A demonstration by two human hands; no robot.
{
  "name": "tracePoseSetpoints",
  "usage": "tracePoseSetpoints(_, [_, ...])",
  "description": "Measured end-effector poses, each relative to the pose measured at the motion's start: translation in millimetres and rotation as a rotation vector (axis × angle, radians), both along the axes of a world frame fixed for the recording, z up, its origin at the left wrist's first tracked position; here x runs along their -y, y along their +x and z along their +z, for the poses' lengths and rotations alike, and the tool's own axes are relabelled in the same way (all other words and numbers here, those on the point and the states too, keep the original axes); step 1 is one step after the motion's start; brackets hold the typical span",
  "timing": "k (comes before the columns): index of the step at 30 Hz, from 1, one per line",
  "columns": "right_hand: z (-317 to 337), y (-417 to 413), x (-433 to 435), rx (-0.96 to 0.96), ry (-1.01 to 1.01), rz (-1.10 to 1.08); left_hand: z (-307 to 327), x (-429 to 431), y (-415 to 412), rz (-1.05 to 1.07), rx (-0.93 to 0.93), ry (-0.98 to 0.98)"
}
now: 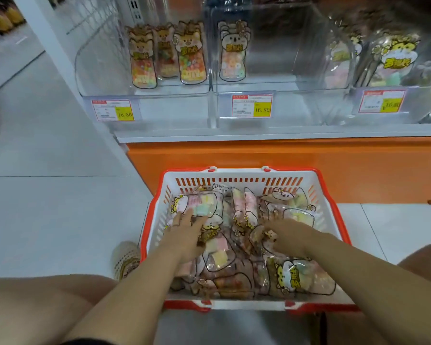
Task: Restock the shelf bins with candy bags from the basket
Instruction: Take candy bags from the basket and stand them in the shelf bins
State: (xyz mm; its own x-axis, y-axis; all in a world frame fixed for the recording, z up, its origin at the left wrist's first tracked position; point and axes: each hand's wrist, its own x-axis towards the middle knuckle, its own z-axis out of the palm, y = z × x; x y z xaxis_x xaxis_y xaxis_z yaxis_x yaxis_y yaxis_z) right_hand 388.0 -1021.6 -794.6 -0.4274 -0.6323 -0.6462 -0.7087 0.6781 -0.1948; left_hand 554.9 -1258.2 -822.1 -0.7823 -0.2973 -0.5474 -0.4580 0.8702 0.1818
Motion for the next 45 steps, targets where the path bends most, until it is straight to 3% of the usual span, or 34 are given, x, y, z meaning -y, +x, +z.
tracePoseSetpoints(4, [-13,1,-1,-0.073,0.21,0.183,-9,8,-2,-0.009,0.132,0.044])
tracePoseSetpoints(7, [-12,18,12,-0.11,0.031,0.268,-16,6,-4,0.004,0.137,0.044])
tracePoseSetpoints(9, [-16,36,20,-0.01,-0.06,0.284,-19,3,-4,0.001,0.144,0.019])
tracePoseSetpoints(12, [-32,64,23,0.167,0.008,0.228,-16,-2,-3,-0.009,0.149,0.02])
tracePoseSetpoints(21, [-48,69,25,-0.03,0.113,0.31,-9,-7,-3,-0.014,0.126,0.017])
tracePoseSetpoints(30, [-45,68,34,0.0,-0.062,0.222,-7,-8,-4,-0.011,0.107,0.024])
tracePoseSetpoints(37, [10,27,25,0.015,-0.211,0.082,5,-2,-10,-0.007,0.047,0.027])
tracePoseSetpoints(45, [95,-12,19,-0.13,-0.545,-0.293,60,-5,-26,0.458,-0.354,0.38])
